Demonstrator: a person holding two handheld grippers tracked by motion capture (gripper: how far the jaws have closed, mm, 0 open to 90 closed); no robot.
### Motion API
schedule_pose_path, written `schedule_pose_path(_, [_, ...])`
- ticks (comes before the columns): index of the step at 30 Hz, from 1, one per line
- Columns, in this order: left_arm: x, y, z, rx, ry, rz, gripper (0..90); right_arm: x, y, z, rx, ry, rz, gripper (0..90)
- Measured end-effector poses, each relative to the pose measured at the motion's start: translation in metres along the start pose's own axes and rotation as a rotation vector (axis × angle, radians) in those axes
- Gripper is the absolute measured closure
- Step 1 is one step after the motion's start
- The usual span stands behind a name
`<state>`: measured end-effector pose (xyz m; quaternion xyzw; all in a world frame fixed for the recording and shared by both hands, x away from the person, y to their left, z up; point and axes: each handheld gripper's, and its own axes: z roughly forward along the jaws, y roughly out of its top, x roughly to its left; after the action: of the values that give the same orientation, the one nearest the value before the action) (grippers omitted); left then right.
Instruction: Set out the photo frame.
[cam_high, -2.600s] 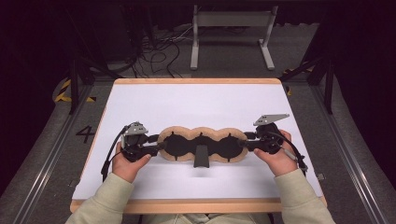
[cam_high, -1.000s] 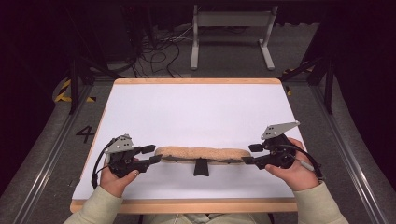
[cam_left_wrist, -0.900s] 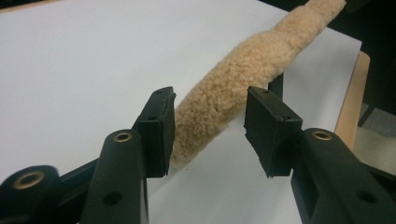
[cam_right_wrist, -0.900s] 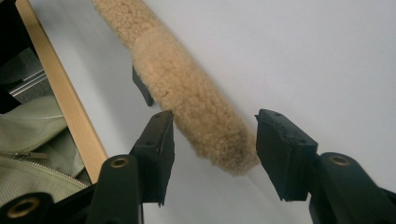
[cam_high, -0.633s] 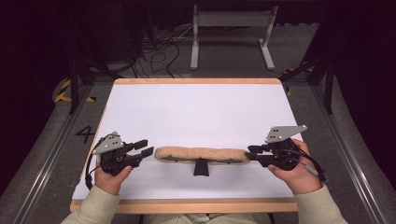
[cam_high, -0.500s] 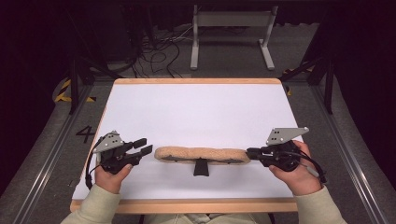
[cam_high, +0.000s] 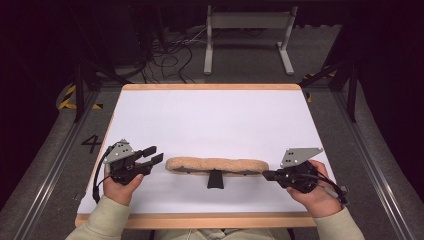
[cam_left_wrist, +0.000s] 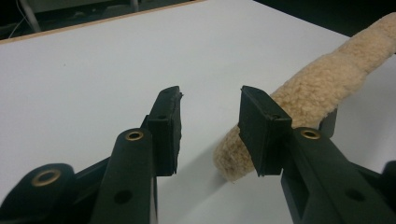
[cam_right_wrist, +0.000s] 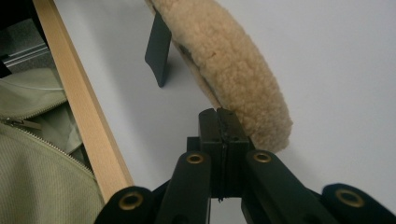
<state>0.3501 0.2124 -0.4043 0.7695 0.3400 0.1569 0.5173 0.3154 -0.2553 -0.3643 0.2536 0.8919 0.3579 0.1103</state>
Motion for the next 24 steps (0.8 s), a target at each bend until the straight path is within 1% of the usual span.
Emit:
schedule_pose_path(3, [0.001, 0.000, 0.001, 0.001, -0.001, -0.013, 59.2, -0.001, -0.003, 0.005, 0.015, 0.003, 0.004, 90.0])
schedule_pose_path(12, [0.003, -0.001, 0.002, 0.007, 0.007, -0.010, 59.8, -0.001, -0.007, 0.020, 0.054, 0.010, 0.002, 90.0])
schedule_pose_path(14, [0.003, -0.002, 0.002, 0.008, 0.007, -0.021, 60.7, -0.001, -0.008, 0.024, 0.066, 0.010, -0.002, 90.0])
schedule_pose_path(17, [0.005, -0.001, 0.003, 0.010, 0.013, -0.020, 62.0, -0.001, -0.010, 0.030, 0.083, 0.011, 0.005, 90.0])
schedule_pose_path(19, [0.005, -0.002, 0.003, 0.013, 0.013, -0.006, 66.6, -0.001, -0.012, 0.033, 0.088, 0.012, 0.012, 90.0])
schedule_pose_path(20, [0.005, -0.002, 0.003, 0.010, 0.012, -0.008, 70.0, 0.000, -0.013, 0.035, 0.087, 0.007, 0.021, 90.0])
schedule_pose_path(22, [0.005, -0.002, 0.004, 0.015, 0.013, -0.001, 77.8, 0.000, -0.016, 0.037, 0.078, -0.013, 0.029, 90.0])
schedule_pose_path(23, [0.004, -0.002, 0.004, 0.021, 0.012, 0.001, 81.7, 0.000, -0.017, 0.038, 0.073, -0.014, 0.033, 90.0])
schedule_pose_path(24, [0.004, -0.002, 0.004, 0.023, 0.014, 0.002, 87.9, 0.000, -0.019, 0.039, 0.066, -0.022, 0.037, 90.0])
